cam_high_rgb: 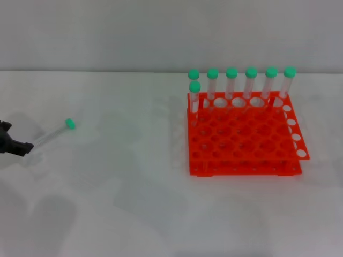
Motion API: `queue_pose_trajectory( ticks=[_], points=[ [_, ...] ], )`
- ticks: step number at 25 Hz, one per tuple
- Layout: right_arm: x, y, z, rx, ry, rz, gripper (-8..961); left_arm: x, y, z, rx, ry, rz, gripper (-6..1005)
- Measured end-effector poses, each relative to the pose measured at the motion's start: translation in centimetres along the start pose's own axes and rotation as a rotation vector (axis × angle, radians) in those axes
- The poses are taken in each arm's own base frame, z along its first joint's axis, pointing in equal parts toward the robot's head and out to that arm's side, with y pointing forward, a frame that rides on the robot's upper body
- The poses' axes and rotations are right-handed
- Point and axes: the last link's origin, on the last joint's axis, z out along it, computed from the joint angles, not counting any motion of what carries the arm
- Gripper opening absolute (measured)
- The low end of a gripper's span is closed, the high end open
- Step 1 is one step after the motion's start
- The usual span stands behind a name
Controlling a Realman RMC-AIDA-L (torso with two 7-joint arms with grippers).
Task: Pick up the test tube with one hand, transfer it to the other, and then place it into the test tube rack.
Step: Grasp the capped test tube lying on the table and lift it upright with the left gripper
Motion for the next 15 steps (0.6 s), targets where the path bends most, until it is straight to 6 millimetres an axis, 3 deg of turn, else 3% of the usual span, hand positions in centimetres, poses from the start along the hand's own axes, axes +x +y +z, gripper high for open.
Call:
queue_pose_trajectory(
  ticks=[15],
  points=[
    [0.3, 0.0, 0.3, 0.004, 0.036, -0.002, 823, 0.2, 1.0, 2.2, 0.029, 0.033, 0.049, 815]
  ],
)
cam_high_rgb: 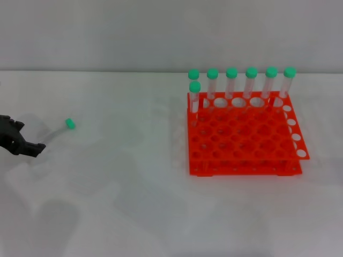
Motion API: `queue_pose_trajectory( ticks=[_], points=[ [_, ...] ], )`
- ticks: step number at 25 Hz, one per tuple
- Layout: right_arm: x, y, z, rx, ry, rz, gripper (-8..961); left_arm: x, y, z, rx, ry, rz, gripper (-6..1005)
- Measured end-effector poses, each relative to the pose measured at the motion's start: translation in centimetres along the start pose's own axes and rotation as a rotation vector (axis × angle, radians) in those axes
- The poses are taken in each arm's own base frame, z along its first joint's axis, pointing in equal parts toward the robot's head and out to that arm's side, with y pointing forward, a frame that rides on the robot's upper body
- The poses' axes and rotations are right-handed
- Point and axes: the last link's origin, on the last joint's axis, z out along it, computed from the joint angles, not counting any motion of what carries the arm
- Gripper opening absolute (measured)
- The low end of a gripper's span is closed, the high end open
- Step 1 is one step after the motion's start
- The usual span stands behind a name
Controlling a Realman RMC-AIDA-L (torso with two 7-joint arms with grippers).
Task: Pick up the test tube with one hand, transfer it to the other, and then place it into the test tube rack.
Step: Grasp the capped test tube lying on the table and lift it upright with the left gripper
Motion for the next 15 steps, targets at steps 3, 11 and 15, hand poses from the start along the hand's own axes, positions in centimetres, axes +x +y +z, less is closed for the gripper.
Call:
queue_pose_trajectory(
  ticks=[3, 11, 15],
  points=[
    [0.01, 0.03, 0.03, 0.0, 0.002, 0.001, 821, -0.14, 0.14, 0.23, -0.002, -0.001, -0.002, 805],
    [-0.09, 0.21, 0.28, -0.002, 0.007, 0.001, 815, -0.65, 0.11, 0.66, 0.017, -0.008, -0.006, 742],
    [-0.09, 0.25, 0.32, -0.003, 0.008, 0.001, 812, -0.78, 0.26, 1.05, 0.021, -0.016, 0.002, 583]
  ],
)
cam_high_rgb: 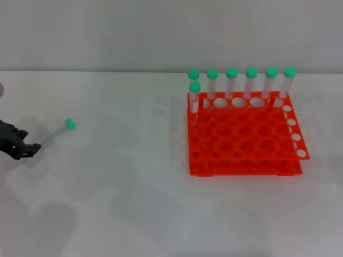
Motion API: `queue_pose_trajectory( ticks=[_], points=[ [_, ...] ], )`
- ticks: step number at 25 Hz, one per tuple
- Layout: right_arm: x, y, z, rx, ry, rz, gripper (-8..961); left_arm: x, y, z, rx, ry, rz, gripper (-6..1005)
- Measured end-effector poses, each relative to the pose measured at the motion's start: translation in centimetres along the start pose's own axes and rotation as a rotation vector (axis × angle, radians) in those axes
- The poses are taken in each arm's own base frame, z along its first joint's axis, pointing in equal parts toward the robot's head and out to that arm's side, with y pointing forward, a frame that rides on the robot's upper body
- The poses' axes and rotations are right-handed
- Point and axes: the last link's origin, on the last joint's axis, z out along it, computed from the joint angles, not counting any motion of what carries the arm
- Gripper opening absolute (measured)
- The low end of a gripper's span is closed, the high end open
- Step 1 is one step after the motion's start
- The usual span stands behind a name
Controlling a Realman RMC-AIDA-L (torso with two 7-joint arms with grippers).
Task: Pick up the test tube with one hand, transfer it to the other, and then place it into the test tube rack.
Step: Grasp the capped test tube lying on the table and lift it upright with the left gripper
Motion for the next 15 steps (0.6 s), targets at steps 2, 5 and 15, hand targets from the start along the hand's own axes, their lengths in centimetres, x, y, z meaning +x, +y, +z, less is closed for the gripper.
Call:
queue_pose_trajectory(
  ticks=[2, 5, 15],
  points=[
    [-0.04, 0.02, 0.04, -0.001, -0.001, 0.0, 811, -0.06, 0.02, 0.08, 0.004, -0.003, 0.005, 526],
    [-0.07, 0.06, 0.06, -0.001, -0.001, 0.0, 808, -0.1, 0.06, 0.19, 0.01, -0.005, 0.01, 482],
    [-0.1, 0.23, 0.27, -0.003, 0.006, 0.001, 801, 0.16, 0.21, 1.04, 0.031, -0.005, 0.026, 410]
  ],
)
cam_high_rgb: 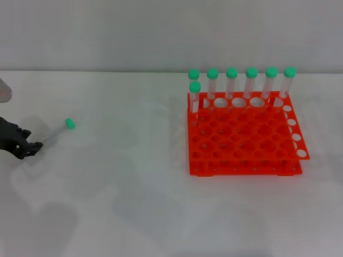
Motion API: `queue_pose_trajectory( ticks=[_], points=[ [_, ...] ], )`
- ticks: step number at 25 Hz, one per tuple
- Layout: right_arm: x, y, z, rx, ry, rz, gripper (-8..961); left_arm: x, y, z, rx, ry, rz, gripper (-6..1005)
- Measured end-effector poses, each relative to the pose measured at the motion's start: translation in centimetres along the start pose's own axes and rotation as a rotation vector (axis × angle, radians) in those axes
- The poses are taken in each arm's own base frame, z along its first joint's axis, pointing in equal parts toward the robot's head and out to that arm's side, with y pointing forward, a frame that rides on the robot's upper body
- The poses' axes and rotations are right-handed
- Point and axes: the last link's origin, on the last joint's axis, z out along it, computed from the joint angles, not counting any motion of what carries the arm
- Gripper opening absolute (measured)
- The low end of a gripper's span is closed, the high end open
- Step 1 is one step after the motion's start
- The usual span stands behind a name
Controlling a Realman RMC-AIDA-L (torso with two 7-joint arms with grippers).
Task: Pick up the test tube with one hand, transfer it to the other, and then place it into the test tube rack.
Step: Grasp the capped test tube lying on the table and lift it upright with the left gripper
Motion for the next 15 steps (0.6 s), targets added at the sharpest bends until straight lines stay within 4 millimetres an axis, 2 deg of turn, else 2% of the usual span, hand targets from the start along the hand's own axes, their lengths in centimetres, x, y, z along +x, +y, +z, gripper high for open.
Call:
queue_pose_trajectory(
  ticks=[11, 13, 15],
  points=[
    [-0.07, 0.11, 0.19, -0.001, 0.005, 0.0, 793, 0.55, 0.21, 0.75, 0.011, 0.003, 0.014, 331],
    [-0.09, 0.12, 0.21, -0.002, 0.005, 0.0, 791, 0.63, 0.2, 0.78, 0.013, 0.003, 0.015, 253],
    [-0.09, 0.12, 0.22, -0.002, 0.005, 0.0, 790, 0.74, 0.1, 0.73, 0.018, 0.007, 0.011, 233]
  ],
)
